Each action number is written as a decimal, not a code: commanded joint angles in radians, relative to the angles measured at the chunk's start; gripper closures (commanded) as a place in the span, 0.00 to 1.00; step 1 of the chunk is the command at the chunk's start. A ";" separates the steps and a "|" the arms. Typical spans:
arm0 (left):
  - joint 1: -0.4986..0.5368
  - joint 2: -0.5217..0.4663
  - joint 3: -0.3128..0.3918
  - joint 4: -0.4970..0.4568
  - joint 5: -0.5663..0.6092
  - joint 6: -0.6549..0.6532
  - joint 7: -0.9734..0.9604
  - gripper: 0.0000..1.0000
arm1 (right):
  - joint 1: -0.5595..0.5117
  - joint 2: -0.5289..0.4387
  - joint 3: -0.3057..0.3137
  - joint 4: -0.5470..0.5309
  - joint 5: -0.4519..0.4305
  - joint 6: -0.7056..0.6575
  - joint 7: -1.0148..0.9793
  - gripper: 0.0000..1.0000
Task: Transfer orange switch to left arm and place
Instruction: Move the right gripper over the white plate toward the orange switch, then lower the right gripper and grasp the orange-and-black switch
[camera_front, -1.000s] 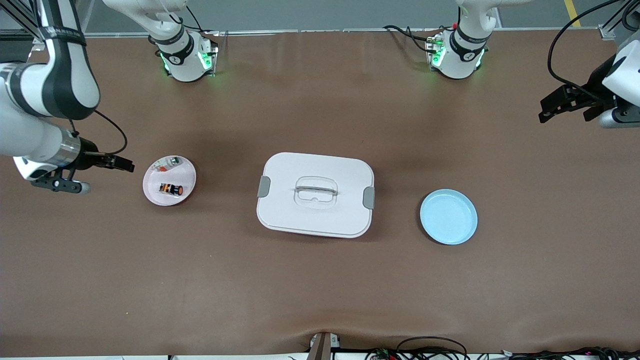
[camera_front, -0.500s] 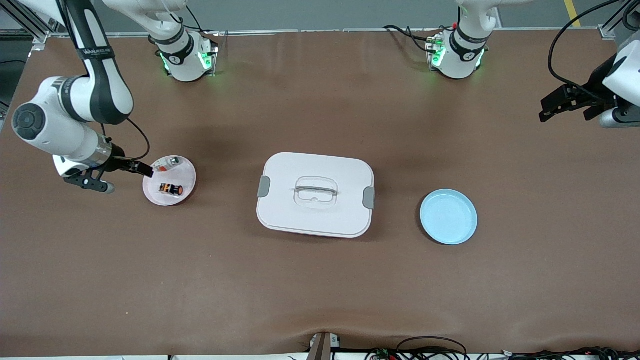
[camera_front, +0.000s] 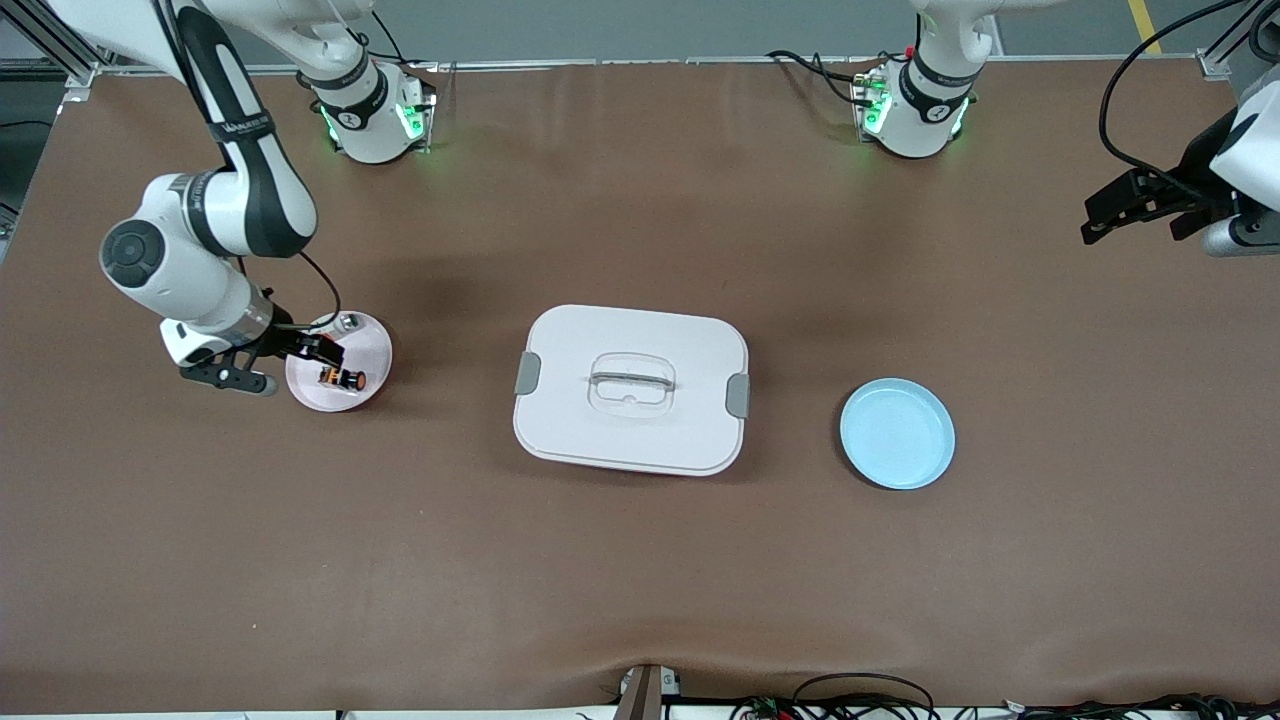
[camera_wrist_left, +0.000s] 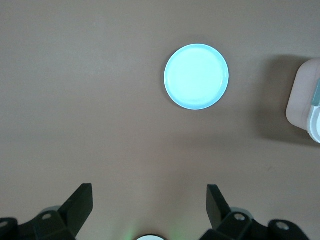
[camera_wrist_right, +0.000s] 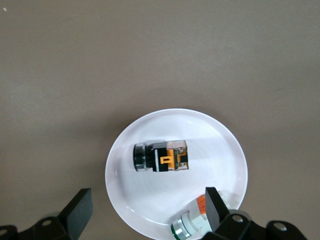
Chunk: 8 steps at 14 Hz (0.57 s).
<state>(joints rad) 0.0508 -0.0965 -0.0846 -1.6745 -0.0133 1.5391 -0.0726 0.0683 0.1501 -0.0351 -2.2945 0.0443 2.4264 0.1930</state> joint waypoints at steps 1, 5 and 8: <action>0.004 0.000 0.002 0.009 -0.016 -0.014 0.014 0.00 | 0.016 0.023 -0.005 0.004 0.009 0.038 0.005 0.00; 0.004 0.001 0.002 0.009 -0.016 -0.019 0.014 0.00 | 0.012 0.094 -0.005 0.009 0.000 0.123 -0.003 0.00; 0.003 0.000 -0.003 0.010 -0.017 -0.019 0.014 0.00 | 0.011 0.124 -0.006 0.010 -0.004 0.128 -0.003 0.00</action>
<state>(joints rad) 0.0505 -0.0964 -0.0848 -1.6752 -0.0134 1.5354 -0.0721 0.0778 0.2548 -0.0369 -2.2944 0.0429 2.5472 0.1917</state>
